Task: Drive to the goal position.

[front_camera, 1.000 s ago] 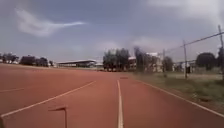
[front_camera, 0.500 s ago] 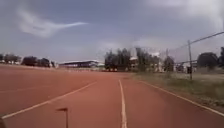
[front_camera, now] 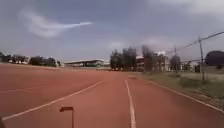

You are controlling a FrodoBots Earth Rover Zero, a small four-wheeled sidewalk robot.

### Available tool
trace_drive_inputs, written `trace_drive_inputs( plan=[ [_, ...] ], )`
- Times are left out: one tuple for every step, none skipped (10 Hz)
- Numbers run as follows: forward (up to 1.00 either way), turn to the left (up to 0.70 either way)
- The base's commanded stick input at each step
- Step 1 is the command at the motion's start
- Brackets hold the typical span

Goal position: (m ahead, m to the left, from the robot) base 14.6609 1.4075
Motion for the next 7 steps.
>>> trace_drive_inputs(
  plan=[
    [0.70, 0.00],
    [0.70, 0.00],
    [0.70, 0.00],
    [0.70, 0.00],
    [0.70, 0.00],
    [0.70, 0.00],
    [0.70, 0.00]
  ],
)
